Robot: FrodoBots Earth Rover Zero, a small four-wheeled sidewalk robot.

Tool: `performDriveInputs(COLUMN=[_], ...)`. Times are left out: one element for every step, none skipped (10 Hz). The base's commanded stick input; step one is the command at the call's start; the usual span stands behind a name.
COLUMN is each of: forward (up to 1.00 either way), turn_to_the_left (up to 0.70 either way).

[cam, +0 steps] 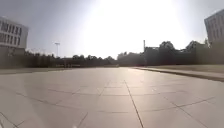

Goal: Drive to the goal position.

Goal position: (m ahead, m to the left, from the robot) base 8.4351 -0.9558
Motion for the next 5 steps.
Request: performDriveInputs(forward=[0.07, 0.07, 0.07, 0.07, 0.07], turn_to_the_left=[-0.01, 0.0, 0.0, 0.0, -0.01])
